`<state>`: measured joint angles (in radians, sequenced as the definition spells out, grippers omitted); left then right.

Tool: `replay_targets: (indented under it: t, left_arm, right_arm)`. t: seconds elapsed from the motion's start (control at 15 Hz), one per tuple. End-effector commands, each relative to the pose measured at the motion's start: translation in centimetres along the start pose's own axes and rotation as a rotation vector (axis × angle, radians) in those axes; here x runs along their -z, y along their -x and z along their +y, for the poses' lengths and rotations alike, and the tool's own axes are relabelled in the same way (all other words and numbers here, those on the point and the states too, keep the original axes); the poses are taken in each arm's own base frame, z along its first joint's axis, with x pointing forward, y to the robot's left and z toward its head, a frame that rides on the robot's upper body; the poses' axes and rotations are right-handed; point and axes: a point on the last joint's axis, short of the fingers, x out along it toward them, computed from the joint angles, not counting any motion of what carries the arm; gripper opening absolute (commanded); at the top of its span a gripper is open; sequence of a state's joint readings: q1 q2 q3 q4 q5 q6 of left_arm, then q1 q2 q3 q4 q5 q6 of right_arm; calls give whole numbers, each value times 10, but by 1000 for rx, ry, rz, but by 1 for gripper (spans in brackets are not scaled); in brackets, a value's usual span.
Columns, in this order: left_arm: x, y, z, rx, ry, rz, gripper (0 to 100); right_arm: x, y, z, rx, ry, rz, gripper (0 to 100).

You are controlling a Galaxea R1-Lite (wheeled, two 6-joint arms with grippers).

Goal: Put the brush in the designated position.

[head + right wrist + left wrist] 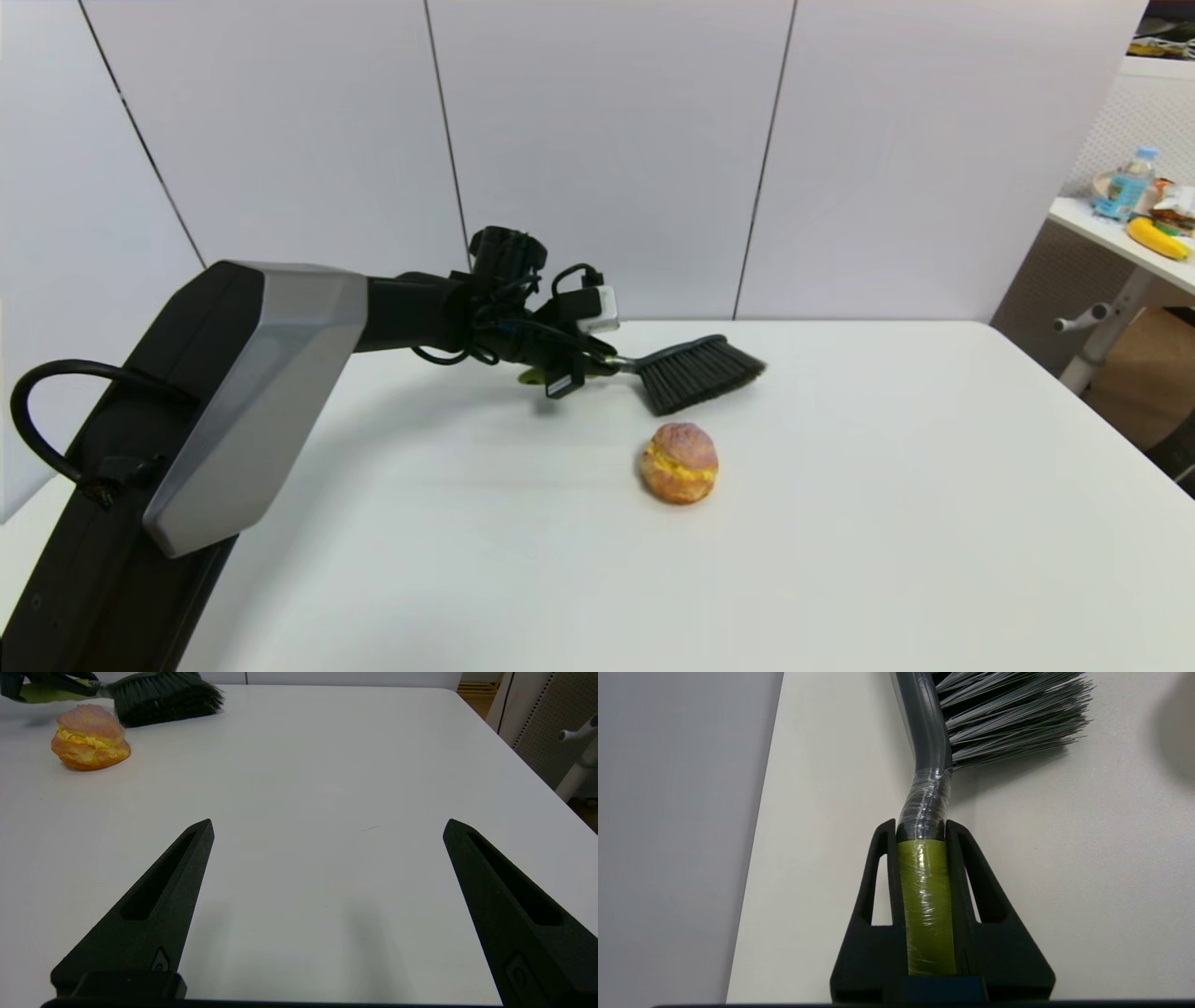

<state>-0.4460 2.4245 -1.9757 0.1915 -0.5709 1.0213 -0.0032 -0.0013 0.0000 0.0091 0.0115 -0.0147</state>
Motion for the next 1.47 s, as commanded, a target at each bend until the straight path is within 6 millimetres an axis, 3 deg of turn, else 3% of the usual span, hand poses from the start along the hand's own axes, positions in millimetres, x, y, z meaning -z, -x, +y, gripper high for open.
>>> replay_targets:
  t: [0.07,0.53,0.6,0.93,1.07,1.27,1.47]
  left_arm:
    - [5,-4,-2,11,2,5,0]
    - [8,-8,-4,21,16,9,0]
    - [9,-8,-4,20,15,10,100]
    - [7,-7,-4,18,9,7,100]
    - [-4,4,1,-3,-11,-4,100]
    - [-42,49,14,-81,-49,-5,100]
    - [-100,133,16,-199,-64,75,100]
  right_arm:
    - [0,0,0,-1,1,3,100]
    - [0,0,0,-1,1,3,100]
    - [0,0,0,-1,1,3,100]
    - [0,0,0,-1,1,3,100]
    - [0,0,0,-1,1,3,100]
    - [0,0,0,-1,1,3,100]
    - [0,0,0,-1,1,3,100]
